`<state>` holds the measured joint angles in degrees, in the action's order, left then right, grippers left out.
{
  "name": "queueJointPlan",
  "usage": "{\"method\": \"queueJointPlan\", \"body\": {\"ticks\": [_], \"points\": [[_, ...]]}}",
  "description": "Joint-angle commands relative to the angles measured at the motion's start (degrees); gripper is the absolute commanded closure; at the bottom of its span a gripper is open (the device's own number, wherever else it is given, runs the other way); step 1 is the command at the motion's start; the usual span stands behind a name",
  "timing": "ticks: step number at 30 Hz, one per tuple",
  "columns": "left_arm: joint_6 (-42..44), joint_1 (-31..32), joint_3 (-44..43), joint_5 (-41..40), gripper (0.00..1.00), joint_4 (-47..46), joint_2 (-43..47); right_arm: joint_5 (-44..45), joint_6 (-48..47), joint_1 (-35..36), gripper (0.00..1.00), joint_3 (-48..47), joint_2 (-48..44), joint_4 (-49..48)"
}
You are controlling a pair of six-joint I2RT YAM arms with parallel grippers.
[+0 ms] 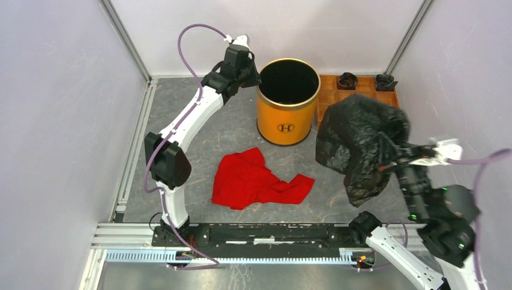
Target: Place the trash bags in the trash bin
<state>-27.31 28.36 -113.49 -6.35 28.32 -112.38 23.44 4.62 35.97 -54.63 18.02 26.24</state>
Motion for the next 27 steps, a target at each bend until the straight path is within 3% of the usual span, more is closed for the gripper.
{"method": "queueJointPlan", "body": {"ticks": [1,8,13,17,21,24,27], "points": [[-3.15,5.95,7.58,5.84,0.98,1.74,8.06,5.18,-6.28,0.13,1.00,-13.96,3.44,1.25],[-6.32,11.11,19.79,6.04,0.98,-2.95,15.51,-1.31,-11.94,0.12,1.00,-20.67,11.38,-3.72],[-6.22,11.81,22.06,10.93,0.97,-3.56,16.92,-9.82,-10.39,0.10,1.00,-25.55,19.58,-5.53],[-2.33,11.73,21.76,9.33,0.64,-0.06,19.58,-25.38,-8.88,0.12,0.99,-32.70,28.57,-5.32],[1.83,11.64,21.60,8.31,0.35,1.63,24.00,-31.83,-5.15,0.16,1.00,-40.58,36.63,-3.12],[4.42,11.63,21.88,4.02,0.27,3.15,29.41,-28.66,0.29,0.09,0.99,-42.70,39.09,-2.18],[4.75,11.67,25.42,1.13,0.25,2.55,36.83,-10.32,8.71,0.15,0.99,-39.19,37.40,-1.28]]}}
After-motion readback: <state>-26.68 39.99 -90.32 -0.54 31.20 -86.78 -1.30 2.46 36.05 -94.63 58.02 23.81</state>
